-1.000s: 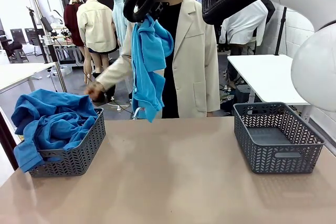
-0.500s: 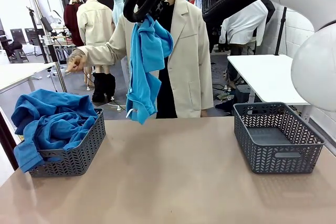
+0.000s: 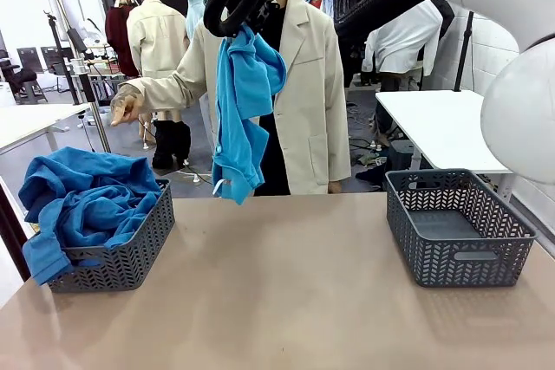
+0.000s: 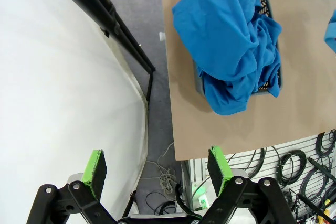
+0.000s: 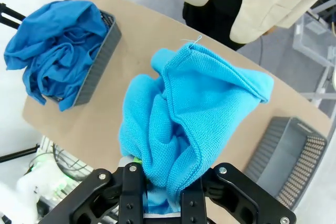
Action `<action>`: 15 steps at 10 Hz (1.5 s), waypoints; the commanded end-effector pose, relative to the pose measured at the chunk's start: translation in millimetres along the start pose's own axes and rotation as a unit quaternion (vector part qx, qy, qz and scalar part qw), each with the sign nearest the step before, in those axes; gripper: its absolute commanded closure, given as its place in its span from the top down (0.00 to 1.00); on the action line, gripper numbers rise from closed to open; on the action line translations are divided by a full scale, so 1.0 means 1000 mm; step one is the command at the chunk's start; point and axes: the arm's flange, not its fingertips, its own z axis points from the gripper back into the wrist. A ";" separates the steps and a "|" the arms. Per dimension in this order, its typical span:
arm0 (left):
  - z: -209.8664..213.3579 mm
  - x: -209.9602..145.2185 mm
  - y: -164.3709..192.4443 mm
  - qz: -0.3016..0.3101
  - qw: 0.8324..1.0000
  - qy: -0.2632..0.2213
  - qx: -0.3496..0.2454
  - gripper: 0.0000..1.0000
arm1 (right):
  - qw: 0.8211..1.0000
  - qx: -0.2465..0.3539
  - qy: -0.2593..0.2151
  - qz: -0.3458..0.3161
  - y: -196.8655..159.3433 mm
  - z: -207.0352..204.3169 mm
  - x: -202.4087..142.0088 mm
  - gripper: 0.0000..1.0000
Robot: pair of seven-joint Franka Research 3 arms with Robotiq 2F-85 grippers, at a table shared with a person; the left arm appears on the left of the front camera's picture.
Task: Sort the tops and bottoms.
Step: Sort the clothes according to human instructions.
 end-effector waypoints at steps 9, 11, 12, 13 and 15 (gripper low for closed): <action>0.001 0.001 0.001 0.000 1.000 0.001 0.004 1.00 | 0.979 0.122 -0.043 -0.158 0.064 -0.029 0.063 0.00; 0.001 0.001 0.001 0.000 1.000 0.001 0.004 1.00 | 0.950 0.221 -0.098 -0.197 0.110 -0.048 0.084 0.00; 0.001 0.001 0.001 0.000 1.000 0.001 0.004 1.00 | 0.928 0.253 -0.163 -0.220 0.131 -0.054 0.095 0.00; 0.001 0.001 0.001 0.000 1.000 0.001 0.004 1.00 | 0.881 0.329 -0.227 -0.254 0.157 -0.061 0.111 0.00; 0.001 0.001 0.001 0.000 1.000 0.001 0.004 1.00 | 0.845 0.420 -0.195 -0.268 0.209 -0.100 0.117 0.00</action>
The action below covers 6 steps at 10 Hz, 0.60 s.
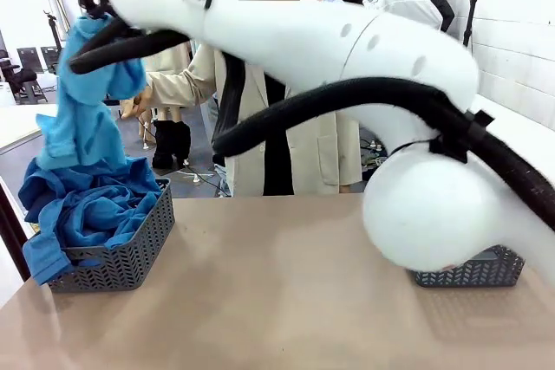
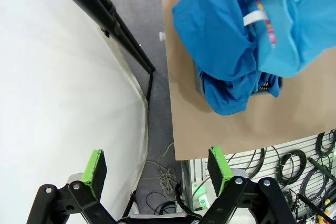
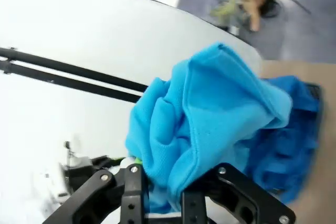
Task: Sort the tops and bottoms.
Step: Sort the clothes according to human instructions.
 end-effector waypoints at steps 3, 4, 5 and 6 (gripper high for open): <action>0.001 0.001 0.001 0.000 1.000 0.001 0.003 1.00 | 0.996 -0.026 0.082 -0.027 -0.047 -0.147 -0.038 0.00; 0.001 0.001 0.001 0.000 1.000 0.001 0.003 1.00 | 0.989 -0.047 0.123 -0.066 -0.074 -0.158 -0.052 0.00; 0.001 0.001 0.001 0.000 1.000 0.001 0.003 1.00 | 0.984 -0.081 0.132 -0.088 -0.107 -0.171 -0.067 0.00; 0.001 0.001 0.001 0.000 1.000 0.001 0.003 1.00 | 0.985 -0.098 0.126 -0.061 -0.132 -0.178 -0.080 0.00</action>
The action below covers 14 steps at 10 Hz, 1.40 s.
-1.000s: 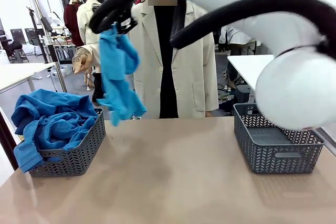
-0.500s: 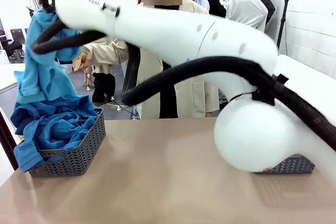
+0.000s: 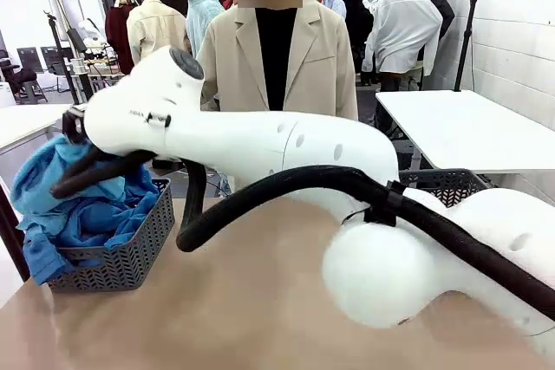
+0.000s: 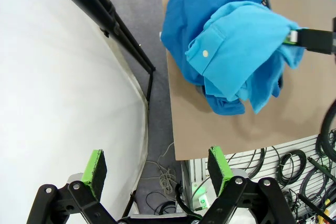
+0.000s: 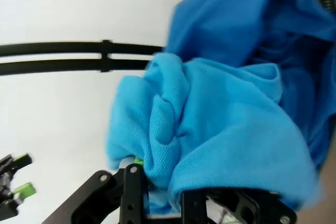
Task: Sort the tops and bottoms.
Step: Sort the clothes according to human instructions.
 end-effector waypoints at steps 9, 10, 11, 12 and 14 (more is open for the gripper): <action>0.002 0.001 0.001 0.000 1.000 0.000 0.004 1.00 | 0.983 -0.149 0.099 0.045 -0.003 -0.047 0.014 0.66; 0.002 0.001 0.001 0.000 1.000 0.000 0.004 1.00 | 0.980 -0.150 0.106 0.071 0.012 -0.035 0.014 0.84; 0.002 0.001 0.001 0.000 1.000 0.000 0.004 1.00 | 0.965 -0.196 0.136 0.113 0.027 -0.023 0.013 1.00; 0.002 0.001 0.001 0.000 1.000 0.000 0.004 1.00 | 0.951 -0.221 0.163 0.139 0.043 -0.005 0.013 1.00; 0.002 0.001 0.001 0.000 1.000 0.000 0.004 1.00 | 0.942 -0.225 0.182 0.171 0.072 0.042 0.026 1.00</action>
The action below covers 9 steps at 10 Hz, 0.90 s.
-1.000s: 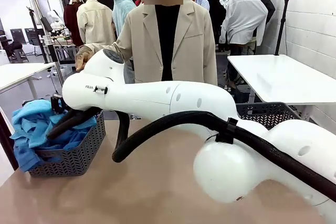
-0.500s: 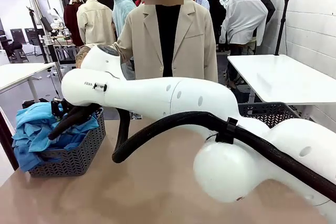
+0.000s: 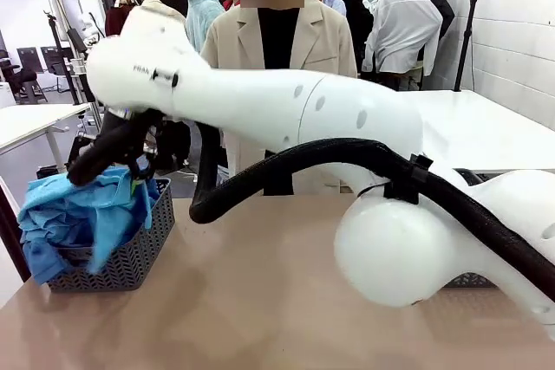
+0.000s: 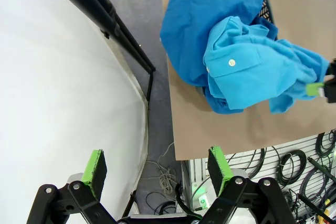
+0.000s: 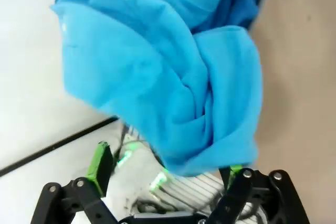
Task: Sort the tops and bottoms.
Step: Sort the clothes according to human instructions.
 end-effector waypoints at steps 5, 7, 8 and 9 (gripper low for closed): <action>0.001 0.001 0.000 0.000 1.000 0.000 0.003 1.00 | 0.992 0.040 0.099 0.073 -0.007 0.142 0.066 1.00; 0.001 0.001 0.000 0.000 1.000 0.000 0.003 1.00 | 0.977 -0.057 0.159 0.130 -0.060 0.194 0.040 1.00; 0.001 0.001 0.000 0.000 1.000 0.000 0.003 1.00 | 0.975 -0.101 0.139 0.139 -0.090 0.215 0.026 1.00; 0.001 0.001 0.000 0.000 1.000 0.000 0.003 1.00 | 0.973 -0.154 0.122 0.117 -0.128 0.232 0.013 1.00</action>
